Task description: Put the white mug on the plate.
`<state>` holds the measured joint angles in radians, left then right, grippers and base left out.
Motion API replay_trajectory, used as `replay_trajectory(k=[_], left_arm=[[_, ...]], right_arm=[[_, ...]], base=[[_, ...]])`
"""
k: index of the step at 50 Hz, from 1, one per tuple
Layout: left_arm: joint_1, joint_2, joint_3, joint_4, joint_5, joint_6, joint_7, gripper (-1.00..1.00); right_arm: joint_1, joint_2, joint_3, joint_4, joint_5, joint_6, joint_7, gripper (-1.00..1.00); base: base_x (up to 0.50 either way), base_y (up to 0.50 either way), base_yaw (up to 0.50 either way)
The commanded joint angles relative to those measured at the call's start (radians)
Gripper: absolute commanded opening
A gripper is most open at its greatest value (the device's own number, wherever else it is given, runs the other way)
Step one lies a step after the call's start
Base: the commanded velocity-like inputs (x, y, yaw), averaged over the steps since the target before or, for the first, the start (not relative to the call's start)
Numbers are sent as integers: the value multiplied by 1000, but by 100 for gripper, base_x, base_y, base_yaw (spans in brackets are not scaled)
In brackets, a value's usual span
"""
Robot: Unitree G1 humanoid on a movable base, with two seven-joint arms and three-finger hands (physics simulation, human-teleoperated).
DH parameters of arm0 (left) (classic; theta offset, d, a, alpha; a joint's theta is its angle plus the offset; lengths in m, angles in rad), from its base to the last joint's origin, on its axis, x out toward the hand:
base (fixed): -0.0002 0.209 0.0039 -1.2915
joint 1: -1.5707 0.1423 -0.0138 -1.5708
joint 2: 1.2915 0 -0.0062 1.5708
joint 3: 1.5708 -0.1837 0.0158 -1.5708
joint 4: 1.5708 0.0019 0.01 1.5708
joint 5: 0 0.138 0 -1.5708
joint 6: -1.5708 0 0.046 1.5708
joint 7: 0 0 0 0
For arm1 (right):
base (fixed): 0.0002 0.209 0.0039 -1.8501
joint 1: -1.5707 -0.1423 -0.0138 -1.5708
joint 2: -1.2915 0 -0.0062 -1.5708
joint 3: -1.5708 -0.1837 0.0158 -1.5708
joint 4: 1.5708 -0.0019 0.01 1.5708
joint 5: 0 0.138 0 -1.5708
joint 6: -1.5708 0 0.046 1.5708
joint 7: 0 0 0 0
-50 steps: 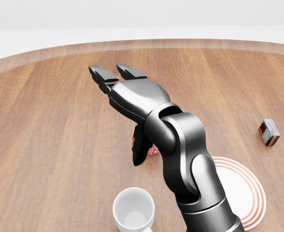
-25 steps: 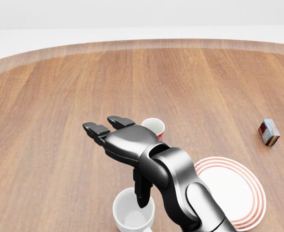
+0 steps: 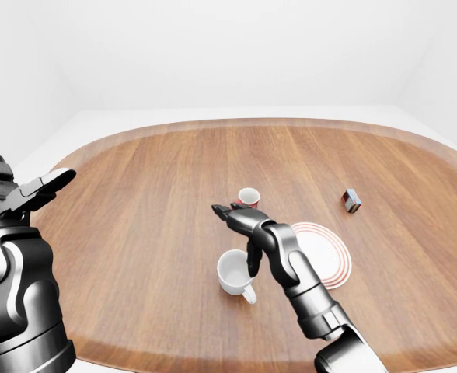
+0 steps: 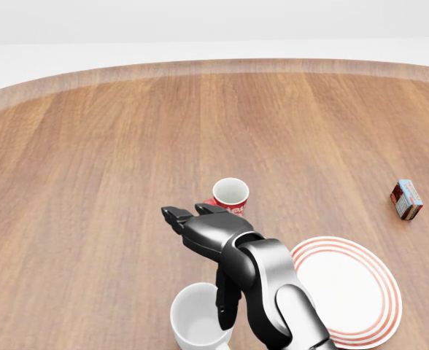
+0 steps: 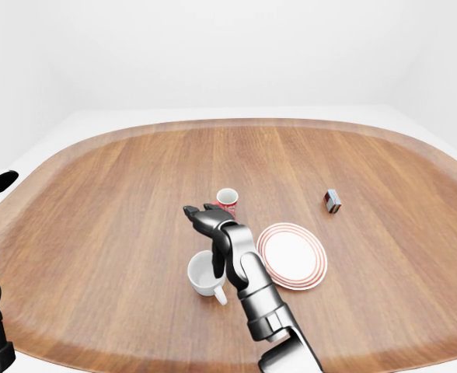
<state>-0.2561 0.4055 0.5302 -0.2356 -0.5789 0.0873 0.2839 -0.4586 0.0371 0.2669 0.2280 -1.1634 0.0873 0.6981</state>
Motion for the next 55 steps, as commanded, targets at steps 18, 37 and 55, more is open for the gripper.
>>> replay_trajectory(k=[18,37,55], left_arm=[[-4,-2,-5,14,4,0,-4,100],[-6,-1,-6,20,4,0,-5,100],[-3,-3,-7,7,5,0,-2,100]], right_arm=[[-9,59,-38,137,-50,0,0,100],[-6,103,-14,189,-80,0,0,100],[37,108,-6,219,-86,0,0,100]], base=[[0,0,0],[0,0,0],[0,0,0]])
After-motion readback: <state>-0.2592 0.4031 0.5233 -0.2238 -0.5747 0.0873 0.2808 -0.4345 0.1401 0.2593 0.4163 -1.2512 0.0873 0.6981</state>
